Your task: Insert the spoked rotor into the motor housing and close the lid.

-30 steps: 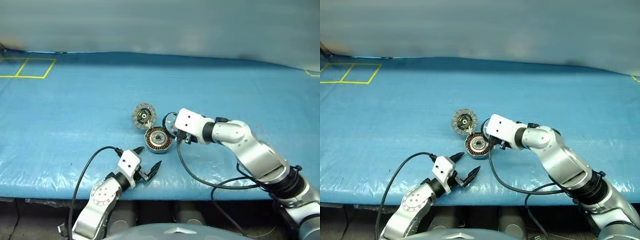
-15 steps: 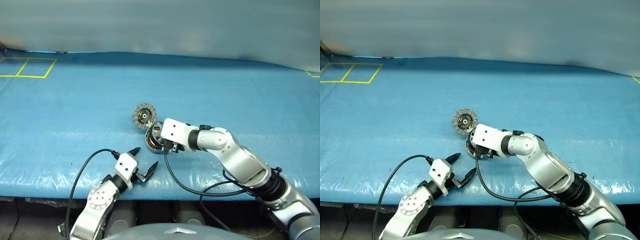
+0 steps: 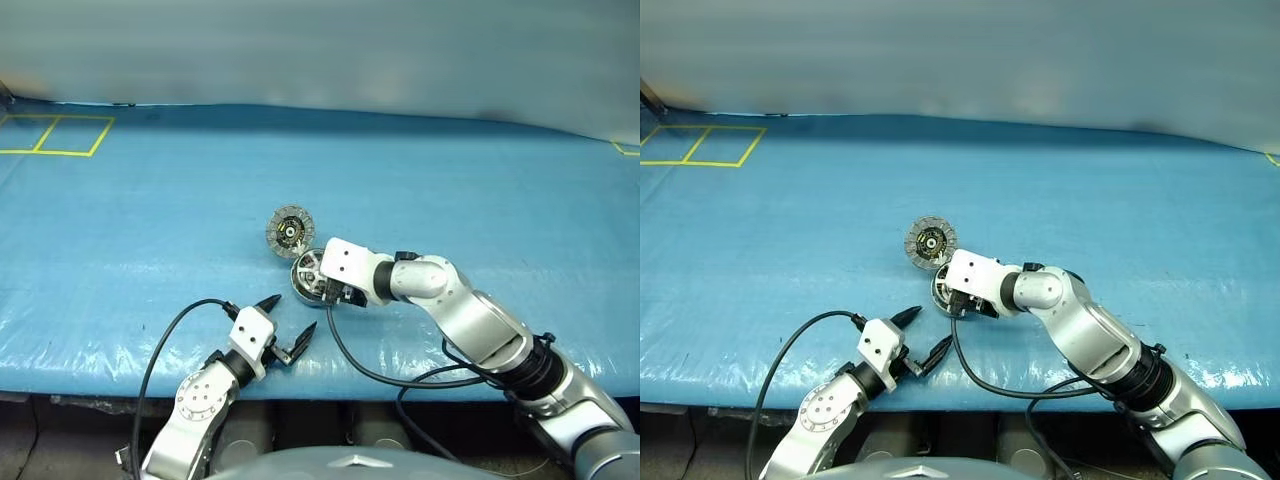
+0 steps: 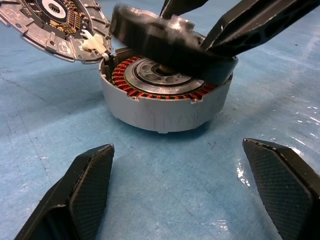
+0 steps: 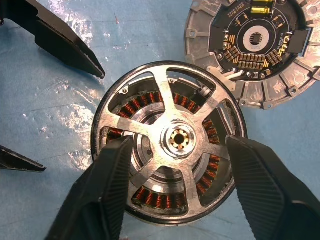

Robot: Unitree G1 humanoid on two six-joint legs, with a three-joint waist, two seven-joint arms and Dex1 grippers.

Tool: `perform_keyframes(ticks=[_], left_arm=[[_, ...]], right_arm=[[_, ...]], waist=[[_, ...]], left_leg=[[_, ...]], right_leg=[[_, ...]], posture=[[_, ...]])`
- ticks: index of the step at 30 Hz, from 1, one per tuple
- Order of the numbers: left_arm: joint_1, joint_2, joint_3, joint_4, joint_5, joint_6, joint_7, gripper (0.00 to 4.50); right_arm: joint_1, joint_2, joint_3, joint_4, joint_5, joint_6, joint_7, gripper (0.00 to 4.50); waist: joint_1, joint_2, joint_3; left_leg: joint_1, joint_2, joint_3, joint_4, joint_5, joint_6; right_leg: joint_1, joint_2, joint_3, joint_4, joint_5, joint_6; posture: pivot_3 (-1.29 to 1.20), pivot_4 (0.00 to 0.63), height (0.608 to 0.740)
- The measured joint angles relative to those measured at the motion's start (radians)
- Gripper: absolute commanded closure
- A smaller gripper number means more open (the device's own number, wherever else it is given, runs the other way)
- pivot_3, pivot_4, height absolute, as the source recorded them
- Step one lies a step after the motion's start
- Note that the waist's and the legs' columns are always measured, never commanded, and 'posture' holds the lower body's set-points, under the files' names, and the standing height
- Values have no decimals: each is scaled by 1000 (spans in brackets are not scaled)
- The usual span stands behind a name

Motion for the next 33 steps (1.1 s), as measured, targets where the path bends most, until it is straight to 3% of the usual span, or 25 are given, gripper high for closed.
perform_keyframes(ticks=[1, 13, 25, 26, 33], left_arm=[[1, 0, 0, 0, 0, 0, 1, 0], [6, 2, 6, -1, -2, 6, 11, 0], [-6, 3, 11, -1, -5, 6, 9, 0], [-5, 3, 13, -1, -5, 6, 9, 0], [-5, 3, 17, 0, -7, 4, 6, 0]], right_arm=[[0, 4, 0, 0, -3, 0, -1, 438], [-4, 46, -80, -8, 24, 84, -20, 438], [-12, 68, -70, 37, 19, 36, -37, 4314], [-12, 68, -69, 38, 19, 34, -37, 4488], [-7, 66, -68, 34, 18, 26, -36, 4488]], waist=[[0, 0, 0], [0, 0, 0], [-2, 0, 0], [-2, 0, 0], [-2, 0, 0]], left_leg=[[0, 0, 0, 0, 0, 0], [0, 0, 0, 0, 0, 0], [1, 0, 0, 0, 0, 0], [1, 0, 0, 1, 0, 0], [1, 0, 0, 0, 0, 0]], right_leg=[[0, 0, 0, 0, 0, 0], [0, 0, 0, 0, 0, 0], [1, 0, 0, 1, 0, 0], [1, 0, 0, 1, 0, 0], [1, 0, 0, 1, 0, 0]], posture=[[0, 150, 740], [0, 150, 740], [0, 150, 740], [0, 150, 740], [0, 150, 740]])
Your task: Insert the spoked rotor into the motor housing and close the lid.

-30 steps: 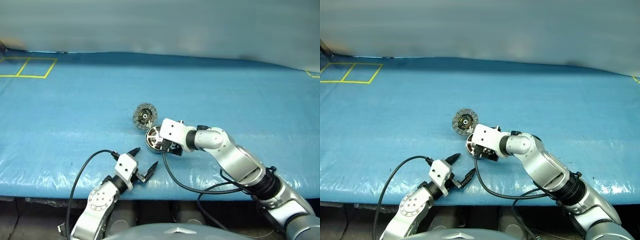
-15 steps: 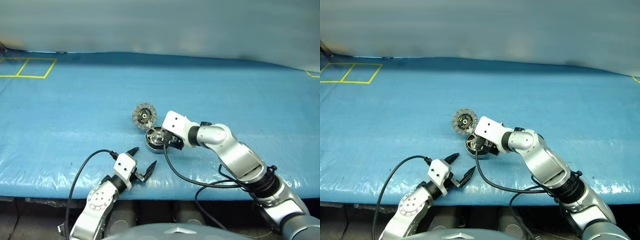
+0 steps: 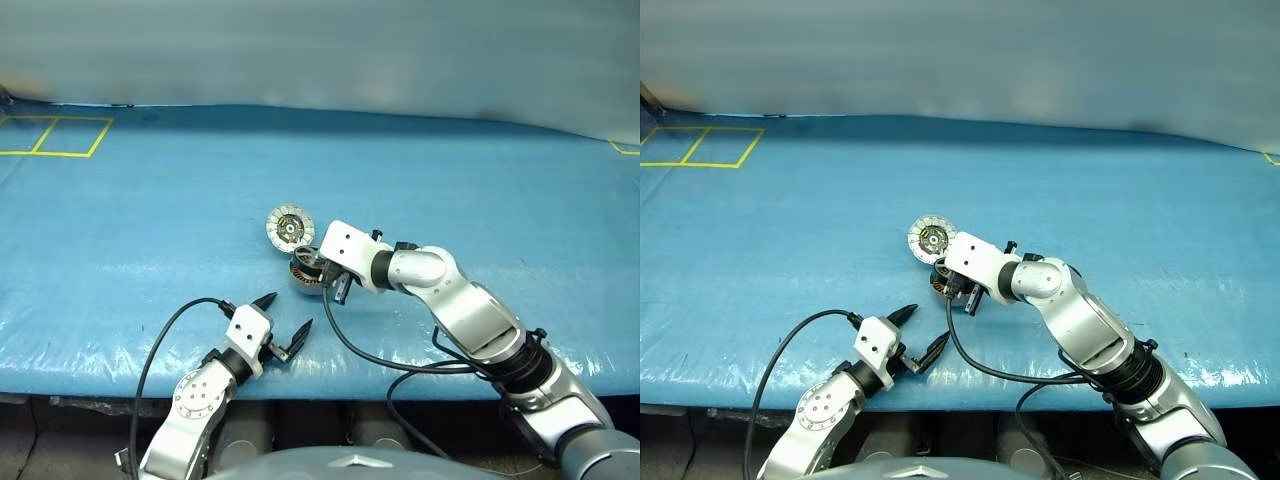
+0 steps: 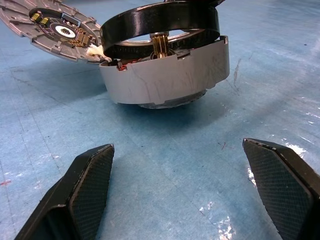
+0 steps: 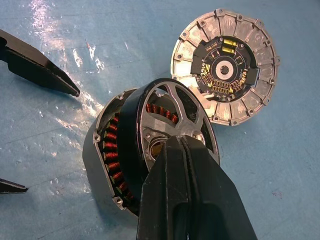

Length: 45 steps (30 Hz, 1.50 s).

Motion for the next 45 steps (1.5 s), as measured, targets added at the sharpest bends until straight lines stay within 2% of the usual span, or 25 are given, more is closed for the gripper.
perform_keyframes(ticks=[14, 17, 21, 33, 37, 41, 44, 45], left_arm=[[-12, 0, 0, 1, 0, -2, -18, 0], [-10, -2, -1, 1, 0, -2, -18, 0], [-9, -4, -1, 1, 0, -2, -18, 0], [-6, -15, -4, 1, 0, -2, -15, 0], [6, -17, -3, 1, 3, -2, -4, 0], [14, -34, 50, -5, -40, -1, 13, 0], [4, 1, 117, -33, -60, 6, 12, 0], [-1, 14, 132, -40, -67, 9, 8, 0]], right_arm=[[19, -65, 28, -42, 14, -3, 68, 4488], [22, -74, 28, -43, 19, -3, 84, 3940], [25, -75, 29, -43, 20, -3, 84, 2675], [-37, -96, 38, -3, 0, -37, 109, 2675], [-35, -42, 22, 10, 1, -30, 80, 2675], [11, 83, -73, 10, 26, 17, -7, 3513], [51, 135, -111, 9, 44, 46, -54, 4471], [62, 149, -117, 9, 48, 53, -69, 4471]], waist=[[1, 0, 0], [1, 0, 0], [0, 0, 0], [1, 0, 0], [-1, 0, 0], [1, 0, 0], [3, 0, 0], [2, 0, 0]], left_leg=[[0, 0, 0, 0, 0, 0], [0, 0, 0, 0, 0, 0], [0, 0, 0, 0, 0, 0], [0, 0, 0, 0, 0, 0], [-1, 0, 0, -1, 0, 0], [-1, 0, -1, -1, 0, 0], [-1, 0, -1, 0, 0, 0], [-1, 0, -1, 0, 0, 0]], right_leg=[[0, 0, 0, 0, 0, 0], [0, 0, 0, 0, 0, 0], [0, 0, 0, 0, 0, 0], [0, 0, 0, 0, 0, 0], [-1, 0, 0, 0, 0, 0], [-1, 0, 0, 0, 0, 0], [0, 0, -1, 0, 0, 0], [0, 0, -1, 0, 0, 0]], posture=[[0, 150, 740], [0, 150, 740], [0, 150, 740], [0, 150, 740], [0, 150, 740], [0, 150, 740], [0, 150, 740], [0, 150, 740]])
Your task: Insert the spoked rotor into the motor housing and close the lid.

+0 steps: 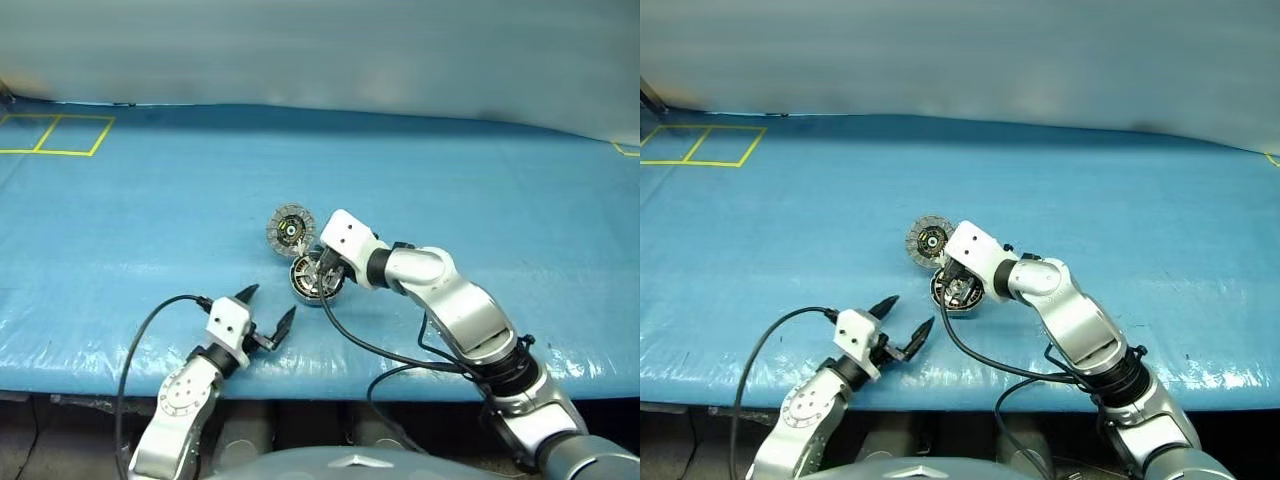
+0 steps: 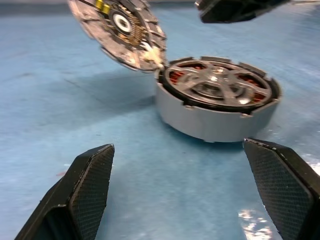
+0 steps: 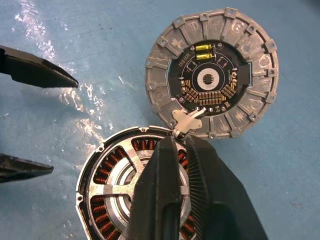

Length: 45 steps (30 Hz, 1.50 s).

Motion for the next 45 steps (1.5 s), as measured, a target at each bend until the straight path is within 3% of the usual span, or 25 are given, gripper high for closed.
perform_keyframes(ticks=[6, 16, 24, 31, 39, 45], left_arm=[[-33, 29, 62, -7, -33, 34, -12, 0], [-61, 70, 131, -38, -97, 115, -33, 0], [-210, 44, 325, -13, -273, 273, 41, 0], [-404, 50, 373, 132, -349, 395, 55, 0], [-699, 64, 488, 407, -751, 689, -189, 0], [-826, 83, 480, 600, -763, 757, -227, 0]], right_arm=[[110, 111, -31, 21, 8, -2, -102, 4471], [164, 152, -34, 73, 8, -66, -163, 4471], [214, 158, -30, 74, 7, -91, -189, 4471], [228, 169, -23, 71, 1, -102, -205, 4471], [247, 162, -38, 57, 13, -125, -198, 4471], [300, 161, -72, 0, 40, -103, -207, 4471]], waist=[[-2, 0, 0], [-7, 0, 0], [-3, -4, -3], [-2, -8, -5], [-5, -8, -5], [-4, -8, -5]], left_leg=[[0, 0, 0, -1, 0, 0], [3, 1, 0, -1, 0, -1], [16, 0, -1, -1, 0, -1], [17, 0, -2, -1, 0, -1], [16, -1, -4, -3, 0, -1], [14, -2, -4, -5, 1, -2]], right_leg=[[0, 1, 0, 0, 0, 0], [1, 1, -1, 1, 0, 0], [11, 1, -1, -1, -2, 1], [13, 1, -3, -1, -2, 0], [13, 1, -4, -1, -1, 1], [14, 1, -4, -1, 0, 4]], posture=[[0, 150, 740], [0, 150, 740], [0, 150, 740], [0, 150, 740], [0, 150, 740], [0, 150, 740]])
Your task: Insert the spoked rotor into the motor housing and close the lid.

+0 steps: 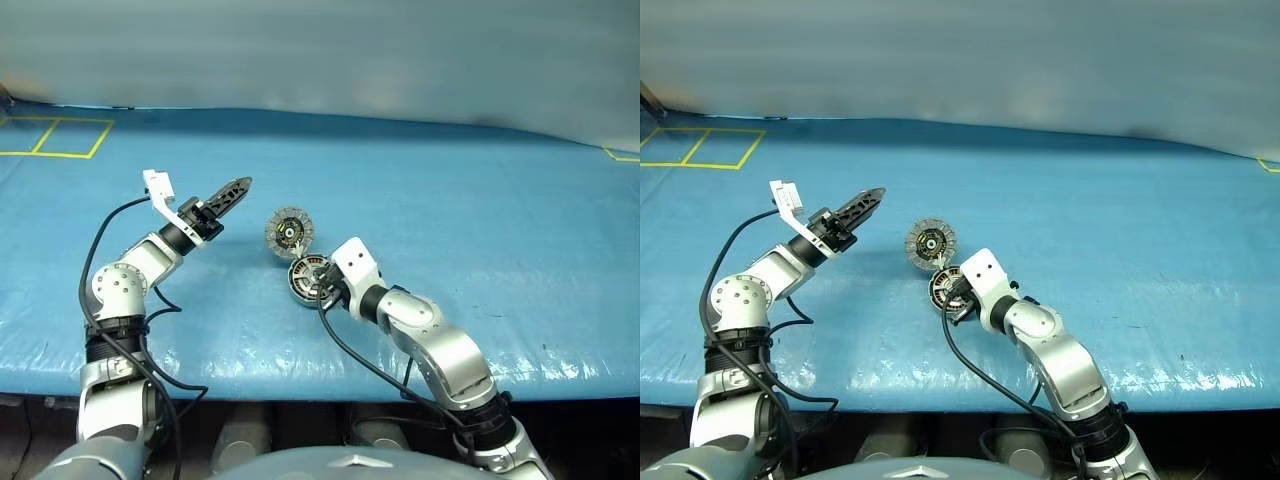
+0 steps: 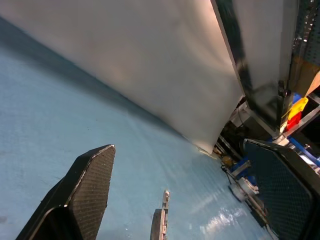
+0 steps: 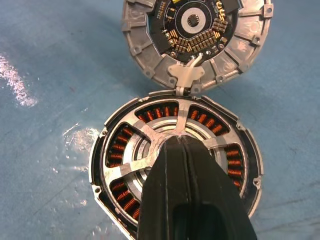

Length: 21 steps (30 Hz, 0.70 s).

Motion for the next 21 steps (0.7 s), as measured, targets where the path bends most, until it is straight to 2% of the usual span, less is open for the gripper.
perform_keyframes(ticks=[1, 2, 5, 9, 15, 21], left_arm=[[-14, 0, -5, 26, 14, -4, -2, 0], [-29, 1, -7, 58, 30, -9, -3, 184], [-76, 4, -7, 154, 75, -45, -5, 936], [-111, 48, -90, 242, 239, -172, -36, 2308], [-138, 49, -258, 362, 487, -422, -110, 4329], [-202, 37, -353, 473, 632, -626, -219, 4419]], right_arm=[[8, -3, -5, -11, 3, 4, -1, 4471], [13, -5, -10, -19, 6, 6, -1, 4495], [36, -14, -20, -50, 11, 27, -11, 4500], [85, -25, -39, -99, 28, 53, -19, 4500], [194, -31, -100, -174, 89, 3, 0, 4500], [367, -43, -140, -176, 111, -135, 6, 4500]], waist=[[0, 0, 0], [0, 0, 0], [1, 0, 0], [2, 0, 1], [11, -1, 1], [13, -1, 2]], left_leg=[[0, 0, 0, 0, 0, 0], [0, 0, 0, -1, 0, 0], [-1, 0, 0, -2, 1, -1], [-2, 0, 0, -5, 2, -3], [-3, 0, -1, -9, 2, -4], [-7, 0, -1, -9, 2, -4]], right_leg=[[0, 0, 0, 0, 0, 0], [0, 0, 0, 0, 0, 0], [-1, 0, 0, 0, 0, 0], [-3, 0, 0, -1, 0, -1], [-4, 0, -1, -4, -1, -2], [-5, 0, -2, -8, 0, 0]], posture=[[0, 150, 740], [0, 150, 740], [0, 150, 740], [0, 150, 740], [0, 150, 740], [0, 150, 740]])
